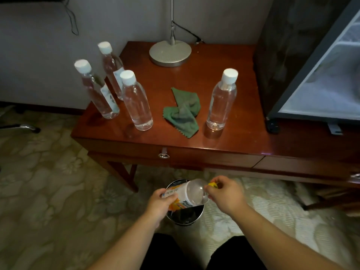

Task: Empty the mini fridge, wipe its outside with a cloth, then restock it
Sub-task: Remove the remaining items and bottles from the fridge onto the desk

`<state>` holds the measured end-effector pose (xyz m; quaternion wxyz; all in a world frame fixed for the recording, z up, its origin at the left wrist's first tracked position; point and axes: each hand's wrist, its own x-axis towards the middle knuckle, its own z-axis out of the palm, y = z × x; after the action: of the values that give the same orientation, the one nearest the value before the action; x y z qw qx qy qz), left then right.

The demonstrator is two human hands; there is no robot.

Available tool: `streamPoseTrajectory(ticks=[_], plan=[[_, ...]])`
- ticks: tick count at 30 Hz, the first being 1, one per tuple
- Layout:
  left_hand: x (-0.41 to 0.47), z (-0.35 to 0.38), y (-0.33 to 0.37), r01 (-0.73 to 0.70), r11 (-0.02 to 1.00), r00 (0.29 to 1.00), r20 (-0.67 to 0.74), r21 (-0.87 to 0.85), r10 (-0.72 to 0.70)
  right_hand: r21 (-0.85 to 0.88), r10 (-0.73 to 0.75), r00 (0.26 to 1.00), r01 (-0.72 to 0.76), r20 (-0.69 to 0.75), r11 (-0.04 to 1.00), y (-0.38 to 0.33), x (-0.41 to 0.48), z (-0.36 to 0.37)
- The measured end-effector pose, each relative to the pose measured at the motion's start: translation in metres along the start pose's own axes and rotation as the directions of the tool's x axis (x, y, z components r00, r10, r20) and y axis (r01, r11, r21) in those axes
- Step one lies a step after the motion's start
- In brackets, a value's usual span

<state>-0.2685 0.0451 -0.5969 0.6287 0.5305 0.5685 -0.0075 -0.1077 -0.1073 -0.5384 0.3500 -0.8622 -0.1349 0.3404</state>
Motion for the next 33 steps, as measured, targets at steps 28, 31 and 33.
streamPoseTrajectory(ticks=[28,31,33], plan=[[-0.213,-0.08,0.243,-0.601,0.726,0.798,0.207,0.334,0.566,-0.016,-0.152,0.988,0.153,0.011,0.988,-0.2,-0.121,-0.143],[-0.217,-0.079,0.253,-0.629,0.699,0.776,0.222,0.34,0.591,0.012,-0.156,0.988,0.156,-0.01,0.988,-0.204,-0.121,-0.153],[-0.219,-0.075,0.262,-0.651,0.68,0.758,0.236,0.337,0.608,0.014,-0.163,0.986,0.164,-0.027,0.986,-0.208,-0.122,-0.161]])
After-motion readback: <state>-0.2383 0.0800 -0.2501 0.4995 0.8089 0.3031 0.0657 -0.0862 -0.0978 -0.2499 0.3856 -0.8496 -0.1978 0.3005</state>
